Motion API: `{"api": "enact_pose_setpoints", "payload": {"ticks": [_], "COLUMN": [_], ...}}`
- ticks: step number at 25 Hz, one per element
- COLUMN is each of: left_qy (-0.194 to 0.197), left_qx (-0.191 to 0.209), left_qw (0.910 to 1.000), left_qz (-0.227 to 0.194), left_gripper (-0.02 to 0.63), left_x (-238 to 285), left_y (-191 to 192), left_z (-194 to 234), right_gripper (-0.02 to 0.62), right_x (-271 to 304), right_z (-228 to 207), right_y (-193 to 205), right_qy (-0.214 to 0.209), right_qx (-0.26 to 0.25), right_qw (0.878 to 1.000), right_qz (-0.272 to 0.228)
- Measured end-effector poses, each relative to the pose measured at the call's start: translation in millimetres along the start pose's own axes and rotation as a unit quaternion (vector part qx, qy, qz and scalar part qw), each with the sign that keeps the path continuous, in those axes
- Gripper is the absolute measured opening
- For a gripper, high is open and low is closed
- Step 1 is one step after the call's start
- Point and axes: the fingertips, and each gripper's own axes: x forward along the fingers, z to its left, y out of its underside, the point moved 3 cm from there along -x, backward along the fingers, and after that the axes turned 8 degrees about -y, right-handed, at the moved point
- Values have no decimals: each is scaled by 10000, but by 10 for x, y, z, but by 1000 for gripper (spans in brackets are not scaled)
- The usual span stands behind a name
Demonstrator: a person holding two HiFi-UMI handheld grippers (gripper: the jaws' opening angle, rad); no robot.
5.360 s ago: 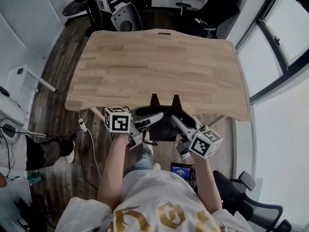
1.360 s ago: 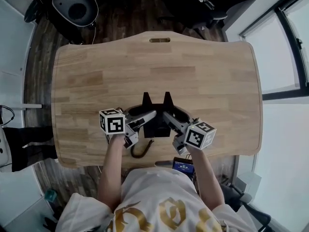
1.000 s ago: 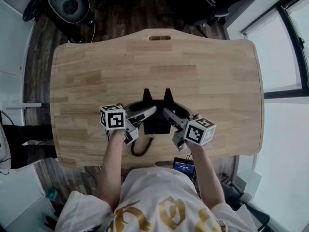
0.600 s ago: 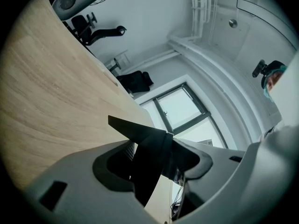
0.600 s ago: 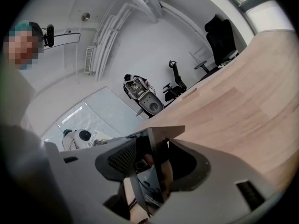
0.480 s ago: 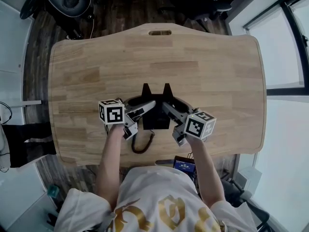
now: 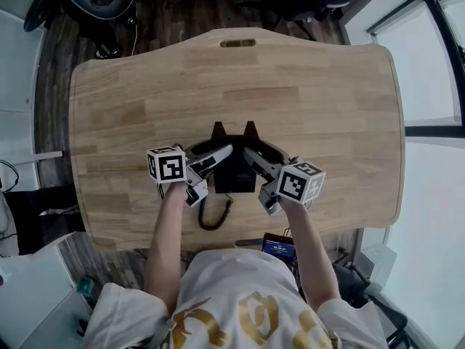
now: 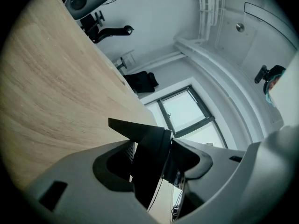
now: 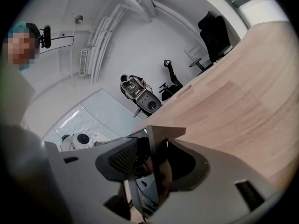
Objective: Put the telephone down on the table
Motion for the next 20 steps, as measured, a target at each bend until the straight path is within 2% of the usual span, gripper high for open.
{"api": "enact_pose_setpoints", "payload": {"ticks": [5, 13, 20], "left_qy": [-131, -468, -416], "left_qx": [-130, -54, -150], "left_qw": [9998, 9986, 9988], "left_qz": [56, 242, 201], "left_gripper": [235, 235, 235], "left_x": [95, 203, 214], "left_y": [-110, -81, -85], "left_z": [145, 305, 276], "right_gripper": [187, 184, 183], "right_x": [119, 172, 181], "right_z": [-146, -291, -302], "right_y": [-62, -42, -29], "right_qy": [101, 206, 190], "right_qx": [119, 189, 133], "right_qw": [9999, 9996, 9997], "right_qz": [7, 51, 114]}}
